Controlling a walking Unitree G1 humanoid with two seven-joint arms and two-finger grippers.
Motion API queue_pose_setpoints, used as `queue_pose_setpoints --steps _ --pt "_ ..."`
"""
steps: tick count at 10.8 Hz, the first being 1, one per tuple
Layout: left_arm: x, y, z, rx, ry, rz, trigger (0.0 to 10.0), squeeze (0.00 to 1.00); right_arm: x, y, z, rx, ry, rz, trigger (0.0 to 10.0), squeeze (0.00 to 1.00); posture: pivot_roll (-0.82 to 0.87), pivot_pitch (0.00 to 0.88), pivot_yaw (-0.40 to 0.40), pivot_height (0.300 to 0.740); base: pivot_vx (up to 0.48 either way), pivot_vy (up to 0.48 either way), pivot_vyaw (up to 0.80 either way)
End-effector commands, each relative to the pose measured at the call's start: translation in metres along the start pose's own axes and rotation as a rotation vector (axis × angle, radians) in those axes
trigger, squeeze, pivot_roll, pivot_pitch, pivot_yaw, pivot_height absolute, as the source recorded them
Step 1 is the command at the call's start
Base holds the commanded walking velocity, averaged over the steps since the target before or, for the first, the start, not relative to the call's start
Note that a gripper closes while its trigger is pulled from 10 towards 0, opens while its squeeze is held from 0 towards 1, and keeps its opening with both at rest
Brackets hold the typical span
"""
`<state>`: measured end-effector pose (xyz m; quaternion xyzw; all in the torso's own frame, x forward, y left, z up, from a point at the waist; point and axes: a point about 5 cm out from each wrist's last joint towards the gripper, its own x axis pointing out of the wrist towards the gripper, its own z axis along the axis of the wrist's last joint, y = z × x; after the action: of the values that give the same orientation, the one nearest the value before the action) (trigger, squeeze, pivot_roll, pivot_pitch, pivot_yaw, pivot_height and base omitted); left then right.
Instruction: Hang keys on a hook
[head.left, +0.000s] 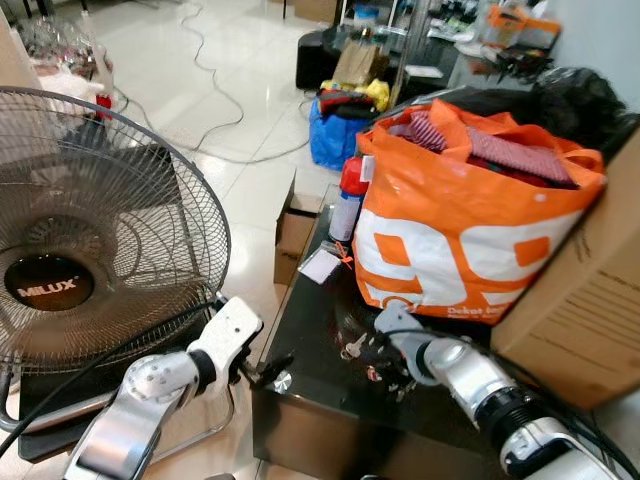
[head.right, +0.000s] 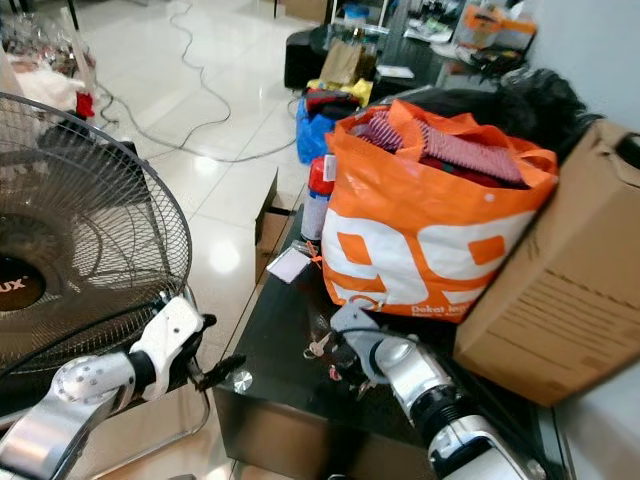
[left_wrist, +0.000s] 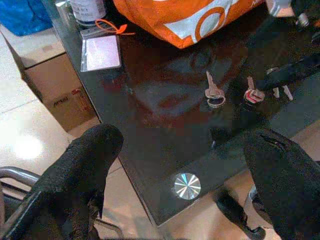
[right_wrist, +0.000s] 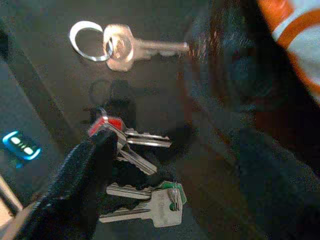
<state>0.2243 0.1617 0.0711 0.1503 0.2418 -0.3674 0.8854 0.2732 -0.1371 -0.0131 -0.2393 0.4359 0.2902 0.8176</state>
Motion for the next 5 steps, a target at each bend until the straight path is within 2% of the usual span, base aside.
queue_pose_setpoints --steps 1,5 --pt "-0.0016 -0.0018 0.0047 0.01 -0.012 -0.014 10.0 0.0 -0.0015 -0.007 0.0016 -0.003 0.001 -0.018 0.0 0.0 -0.04 0.0 -0.121 0.74 0.0 0.0 0.0" --pt "-0.0025 -0.0083 0.0077 0.003 -0.008 -0.075 10.0 0.0 -0.0013 -0.0153 -0.0046 0.015 0.028 -0.014 0.0 0.0 -0.06 0.0 -0.107 0.74 0.0 0.0 0.0"
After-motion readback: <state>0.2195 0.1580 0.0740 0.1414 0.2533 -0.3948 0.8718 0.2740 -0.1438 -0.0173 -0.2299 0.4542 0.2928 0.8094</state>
